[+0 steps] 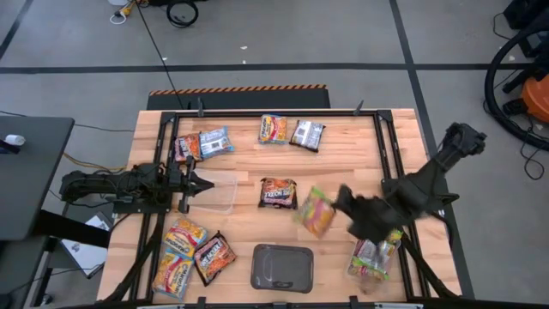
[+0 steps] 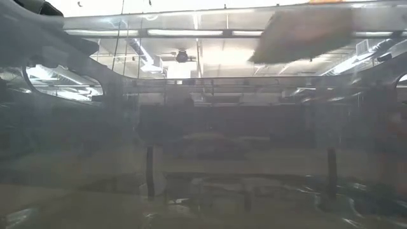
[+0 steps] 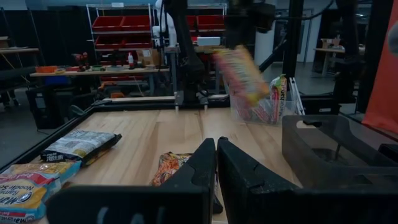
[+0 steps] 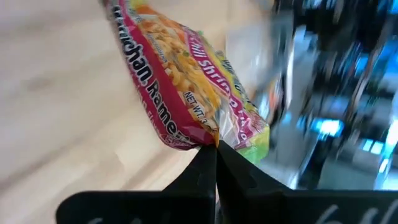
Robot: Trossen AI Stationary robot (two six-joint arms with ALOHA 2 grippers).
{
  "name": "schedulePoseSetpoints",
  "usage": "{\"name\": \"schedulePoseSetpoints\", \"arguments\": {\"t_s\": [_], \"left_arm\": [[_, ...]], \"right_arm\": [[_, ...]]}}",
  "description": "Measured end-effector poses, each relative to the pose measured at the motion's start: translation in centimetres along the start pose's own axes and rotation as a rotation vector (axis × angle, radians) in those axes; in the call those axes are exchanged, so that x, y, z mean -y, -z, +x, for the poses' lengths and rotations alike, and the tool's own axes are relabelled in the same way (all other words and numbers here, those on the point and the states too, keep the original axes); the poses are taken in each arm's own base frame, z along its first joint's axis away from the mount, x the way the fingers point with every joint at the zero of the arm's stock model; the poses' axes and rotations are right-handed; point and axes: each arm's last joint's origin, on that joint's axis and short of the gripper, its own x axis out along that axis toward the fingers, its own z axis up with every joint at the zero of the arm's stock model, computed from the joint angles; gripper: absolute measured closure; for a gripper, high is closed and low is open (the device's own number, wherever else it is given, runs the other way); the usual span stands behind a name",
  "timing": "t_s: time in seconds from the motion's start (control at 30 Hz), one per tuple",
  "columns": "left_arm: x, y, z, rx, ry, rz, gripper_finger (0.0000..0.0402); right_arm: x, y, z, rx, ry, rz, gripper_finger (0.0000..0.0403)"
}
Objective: Sort Maruchan noodles
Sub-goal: Put the green noodle pack into the bottom transparent bin
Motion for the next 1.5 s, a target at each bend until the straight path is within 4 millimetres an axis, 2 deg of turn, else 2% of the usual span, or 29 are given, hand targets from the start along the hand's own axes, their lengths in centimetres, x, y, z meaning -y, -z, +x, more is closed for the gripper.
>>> {"name": "schedulePoseSetpoints", "arguments": {"t_s": [0.13, 0.33, 0.53, 0.7, 0.93, 1.13, 1.27, 1.37, 1.5], "left_arm": [[0.0, 0.0, 0.0, 0.000, 0.001, 0.000, 0.0377], [0.0, 0.0, 0.0, 0.000, 0.000, 0.000, 0.0377], [0.0, 0.0, 0.0, 0.001, 0.001, 0.000, 0.0377], [0.0, 0.0, 0.0, 0.000, 0.000, 0.000, 0.0377], [0.0, 0.0, 0.0, 0.000, 0.000, 0.000, 0.0377], [0.0, 0.0, 0.0, 0.000, 0.001, 0.000, 0.0377], [0.0, 0.0, 0.0, 0.000, 0.000, 0.000, 0.0377], [0.0, 0.0, 0.0, 0.000, 0.000, 0.000, 0.0377], [0.0, 0.0, 0.0, 0.000, 0.000, 0.000, 0.0377]], "right_arm": [[-1.9, -2.4, -2.6, 0.157, 0.027, -0.017, 0.0398], [-4.0, -4.8, -6.6, 0.327, 0.023, -0.019, 0.0398], [-6.0, -5.9, -9.2, 0.344, -0.104, 0.009, 0.0398], [-6.2, -7.0, -9.5, 0.238, -0.242, 0.062, 0.0398], [-5.0, -9.2, -9.3, 0.134, -0.333, 0.089, 0.0398], [-3.9, -10.9, -8.2, 0.018, -0.382, 0.061, 0.0398], [-3.9, -12.3, -7.5, -0.059, -0.433, 0.020, 0.0398], [-4.2, -13.3, -7.5, -0.056, -0.444, -0.002, 0.0398], [-4.6, -13.9, -8.7, -0.012, -0.424, -0.042, 0.0398]]}}
